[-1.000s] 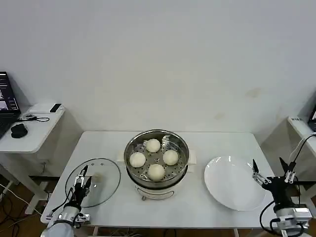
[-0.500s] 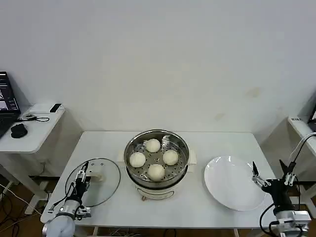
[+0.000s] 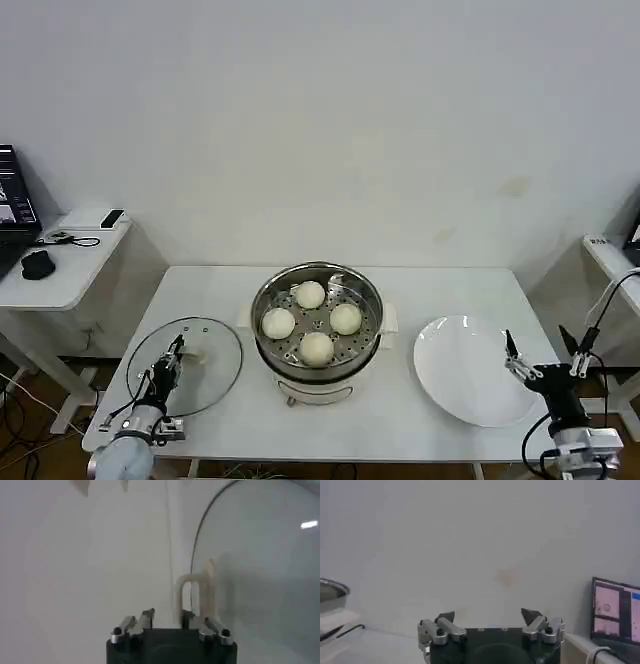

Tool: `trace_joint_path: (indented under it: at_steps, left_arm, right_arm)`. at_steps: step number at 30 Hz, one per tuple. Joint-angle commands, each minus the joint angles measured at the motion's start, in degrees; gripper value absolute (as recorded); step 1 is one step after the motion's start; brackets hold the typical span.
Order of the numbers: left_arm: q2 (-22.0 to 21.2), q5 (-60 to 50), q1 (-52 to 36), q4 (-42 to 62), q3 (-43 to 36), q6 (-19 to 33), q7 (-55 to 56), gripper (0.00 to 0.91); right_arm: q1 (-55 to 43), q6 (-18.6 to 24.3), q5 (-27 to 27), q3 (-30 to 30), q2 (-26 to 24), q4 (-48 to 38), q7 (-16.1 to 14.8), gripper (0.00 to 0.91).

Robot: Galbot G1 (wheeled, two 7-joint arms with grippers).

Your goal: Take steamed baozi put them in steamer then cover it.

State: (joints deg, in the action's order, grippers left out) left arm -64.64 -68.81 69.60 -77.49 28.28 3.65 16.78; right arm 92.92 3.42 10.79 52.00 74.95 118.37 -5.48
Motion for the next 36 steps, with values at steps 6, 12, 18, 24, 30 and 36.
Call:
trace_joint_path:
  at_steps: [6, 12, 18, 24, 30, 36]
  left_arm:
    - [-1.09, -1.00, 4.19, -8.38, 2.97, -4.49, 4.20, 0.000]
    - [-0.33, -0.45, 8.69, -17.61, 4.51, -12.77, 2.14, 0.000]
    - [1.69, 0.73, 12.14, -27.61, 6.65, -18.68, -7.51, 0.000]
    - [4.62, 2.83, 11.41, -33.78, 7.30, -22.33, -13.37, 0.000]
    - [8.53, 6.12, 9.34, -38.69, 4.50, -25.84, -18.60, 0.000]
    - [10.01, 7.00, 5.74, -41.96, -2.51, -28.38, -22.19, 0.000]
  right_arm:
    - [-0.38, 0.42, -0.77, -0.51, 0.28, -0.73, -0.26, 0.907]
    - [-0.91, 0.16, -0.99, -1.00, 0.04, -0.79, -0.41, 0.907]
    - [-0.87, 0.13, -1.43, -1.05, -0.21, -0.68, -0.53, 0.907]
    - [-0.67, 0.21, -1.82, -1.27, 0.19, -0.62, -0.64, 0.907]
    - [0.19, 1.07, -2.40, -0.94, 0.38, -0.72, -1.67, 0.907]
    - [1.65, 1.98, -2.66, -0.52, 0.64, -0.62, -2.37, 0.907]
